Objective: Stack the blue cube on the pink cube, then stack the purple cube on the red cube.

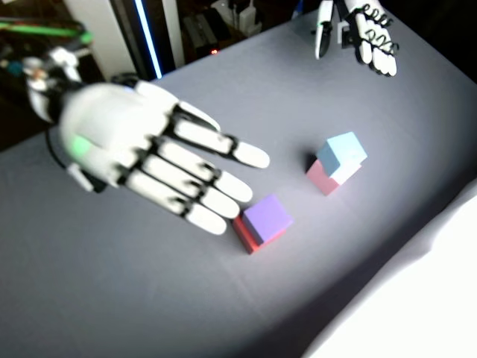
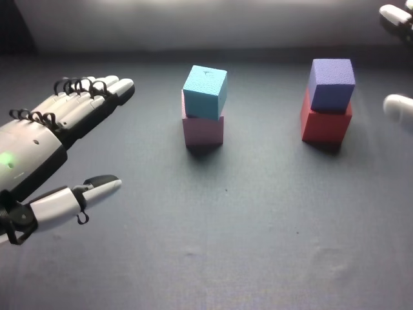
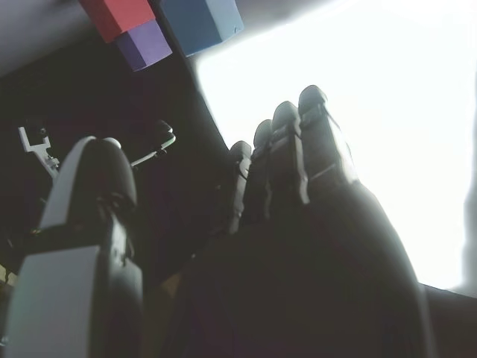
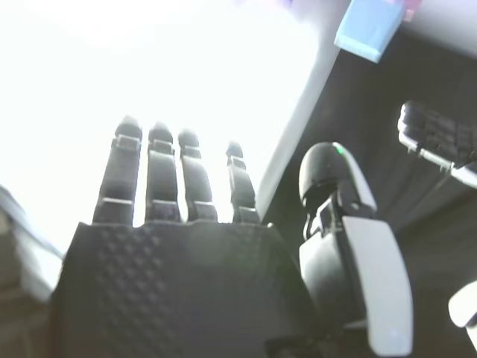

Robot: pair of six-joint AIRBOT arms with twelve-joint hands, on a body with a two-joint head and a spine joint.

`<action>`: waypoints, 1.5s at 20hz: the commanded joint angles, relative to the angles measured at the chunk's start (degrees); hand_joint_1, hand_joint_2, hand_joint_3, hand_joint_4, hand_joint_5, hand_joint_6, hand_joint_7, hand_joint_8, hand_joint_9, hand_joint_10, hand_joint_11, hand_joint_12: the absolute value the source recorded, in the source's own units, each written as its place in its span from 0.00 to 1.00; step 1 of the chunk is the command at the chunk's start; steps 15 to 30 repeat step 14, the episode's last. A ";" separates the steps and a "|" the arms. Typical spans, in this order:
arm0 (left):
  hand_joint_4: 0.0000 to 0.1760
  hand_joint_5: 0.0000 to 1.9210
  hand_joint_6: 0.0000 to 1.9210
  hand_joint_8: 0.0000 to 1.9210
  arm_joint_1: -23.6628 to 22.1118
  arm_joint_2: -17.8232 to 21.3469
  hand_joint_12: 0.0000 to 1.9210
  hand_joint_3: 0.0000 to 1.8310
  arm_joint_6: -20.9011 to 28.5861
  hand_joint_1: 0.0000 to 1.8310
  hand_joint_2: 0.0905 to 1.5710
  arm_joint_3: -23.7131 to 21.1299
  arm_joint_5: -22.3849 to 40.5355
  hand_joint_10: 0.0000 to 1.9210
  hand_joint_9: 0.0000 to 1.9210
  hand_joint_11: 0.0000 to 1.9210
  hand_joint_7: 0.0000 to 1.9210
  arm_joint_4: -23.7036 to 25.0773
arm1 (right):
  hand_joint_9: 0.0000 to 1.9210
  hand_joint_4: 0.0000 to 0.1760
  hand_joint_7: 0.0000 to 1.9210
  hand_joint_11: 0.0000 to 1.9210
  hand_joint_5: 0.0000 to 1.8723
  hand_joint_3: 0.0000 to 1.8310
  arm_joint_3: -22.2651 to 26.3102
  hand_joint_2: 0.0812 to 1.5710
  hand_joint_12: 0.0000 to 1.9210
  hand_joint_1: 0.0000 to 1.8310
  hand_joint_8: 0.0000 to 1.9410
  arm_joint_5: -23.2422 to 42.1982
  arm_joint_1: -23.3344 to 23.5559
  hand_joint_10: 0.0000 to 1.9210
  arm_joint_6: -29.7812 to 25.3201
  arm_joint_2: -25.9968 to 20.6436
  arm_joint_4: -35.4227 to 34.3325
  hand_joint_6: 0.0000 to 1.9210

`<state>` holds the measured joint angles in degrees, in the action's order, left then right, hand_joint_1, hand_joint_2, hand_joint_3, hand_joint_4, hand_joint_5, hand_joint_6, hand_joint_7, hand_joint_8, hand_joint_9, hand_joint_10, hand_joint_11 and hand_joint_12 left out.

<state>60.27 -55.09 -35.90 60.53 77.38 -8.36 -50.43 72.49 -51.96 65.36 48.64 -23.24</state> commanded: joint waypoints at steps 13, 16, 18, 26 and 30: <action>0.35 0.00 0.00 0.00 -1.03 3.01 0.00 0.02 -2.61 0.20 0.92 -1.48 15.31 0.00 0.00 0.00 0.00 -2.03 | 0.00 0.66 0.00 0.00 0.00 0.00 6.51 0.85 0.00 0.09 0.00 23.34 -7.56 0.00 -0.61 -5.90 5.68 0.00; 0.27 0.00 0.00 0.00 -1.03 3.47 0.00 0.02 -2.96 0.20 0.94 -1.77 15.93 0.00 0.00 0.00 0.00 -2.03 | 0.00 0.72 0.00 0.00 0.00 0.00 6.87 0.86 0.00 0.07 0.00 24.16 -7.91 0.00 -0.60 -6.53 5.89 0.00; 0.27 0.00 0.00 0.00 -1.03 3.47 0.00 0.02 -2.96 0.20 0.94 -1.77 15.93 0.00 0.00 0.00 0.00 -2.03 | 0.00 0.72 0.00 0.00 0.00 0.00 6.87 0.86 0.00 0.07 0.00 24.16 -7.91 0.00 -0.60 -6.53 5.89 0.00; 0.27 0.00 0.00 0.00 -1.03 3.47 0.00 0.02 -2.96 0.20 0.94 -1.77 15.93 0.00 0.00 0.00 0.00 -2.03 | 0.00 0.72 0.00 0.00 0.00 0.00 6.87 0.86 0.00 0.07 0.00 24.16 -7.91 0.00 -0.60 -6.53 5.89 0.00; 0.27 0.00 0.00 0.00 -1.03 3.47 0.00 0.02 -2.96 0.20 0.94 -1.77 15.93 0.00 0.00 0.00 0.00 -2.03 | 0.00 0.72 0.00 0.00 0.00 0.00 6.87 0.86 0.00 0.07 0.00 24.16 -7.91 0.00 -0.60 -6.53 5.89 0.00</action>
